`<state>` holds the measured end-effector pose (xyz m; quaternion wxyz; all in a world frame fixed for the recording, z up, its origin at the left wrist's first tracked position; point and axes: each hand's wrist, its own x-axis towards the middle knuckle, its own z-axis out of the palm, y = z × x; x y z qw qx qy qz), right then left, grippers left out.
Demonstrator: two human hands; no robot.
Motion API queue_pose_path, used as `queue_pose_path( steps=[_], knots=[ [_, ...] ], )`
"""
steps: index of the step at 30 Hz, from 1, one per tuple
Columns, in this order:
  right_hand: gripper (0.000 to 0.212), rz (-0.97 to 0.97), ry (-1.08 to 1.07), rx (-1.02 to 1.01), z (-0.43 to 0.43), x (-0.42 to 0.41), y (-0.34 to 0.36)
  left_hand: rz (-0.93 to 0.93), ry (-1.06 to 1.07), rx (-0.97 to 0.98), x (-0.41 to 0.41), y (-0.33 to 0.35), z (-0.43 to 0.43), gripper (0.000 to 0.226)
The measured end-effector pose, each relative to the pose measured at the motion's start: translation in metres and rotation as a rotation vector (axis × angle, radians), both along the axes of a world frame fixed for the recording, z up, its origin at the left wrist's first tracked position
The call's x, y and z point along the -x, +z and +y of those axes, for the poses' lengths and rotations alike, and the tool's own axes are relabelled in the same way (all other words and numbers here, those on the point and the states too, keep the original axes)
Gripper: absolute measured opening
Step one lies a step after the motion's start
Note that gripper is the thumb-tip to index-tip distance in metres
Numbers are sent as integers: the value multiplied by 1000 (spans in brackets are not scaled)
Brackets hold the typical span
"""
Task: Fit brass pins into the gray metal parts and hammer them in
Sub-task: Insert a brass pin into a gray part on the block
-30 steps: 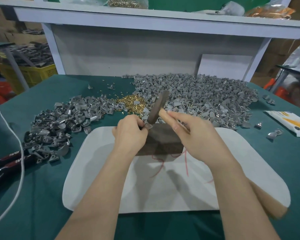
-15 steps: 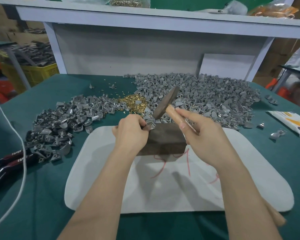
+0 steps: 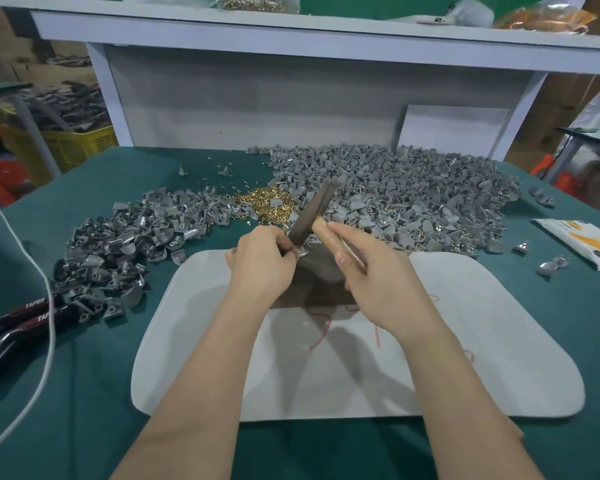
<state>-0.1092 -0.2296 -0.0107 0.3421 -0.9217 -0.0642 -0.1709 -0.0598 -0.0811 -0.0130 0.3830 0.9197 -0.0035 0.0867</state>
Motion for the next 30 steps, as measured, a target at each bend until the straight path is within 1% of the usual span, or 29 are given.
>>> queue_pose_path(
  steps=[2,4,7,9,12,17,21,25,30],
  knots=[
    [47,-43,4,-36,3,0,0,8,-8,-1,0,0,1,14],
    [46,-75,-26,-29,1,-2,1,14,-35,3,0,1,1,12],
    [33,-24,-133,80,-1,-9,0,23,-117,0,2,2,-3,11],
    [24,26,-147,116,3,-13,1,23,-156,-14,3,2,-5,13],
    [21,73,-129,148,9,-19,5,16,-180,-20,3,2,-4,19],
    [12,76,-111,263,16,-25,6,4,-207,-8,3,2,-4,19],
    [12,62,-157,327,19,-29,4,-8,-217,-17,4,2,-5,16],
    [13,48,-150,396,21,-32,2,-26,-215,-51,5,1,-6,15],
    [10,32,-148,390,20,-33,0,-6,-216,-44,4,1,-6,13]
  ],
)
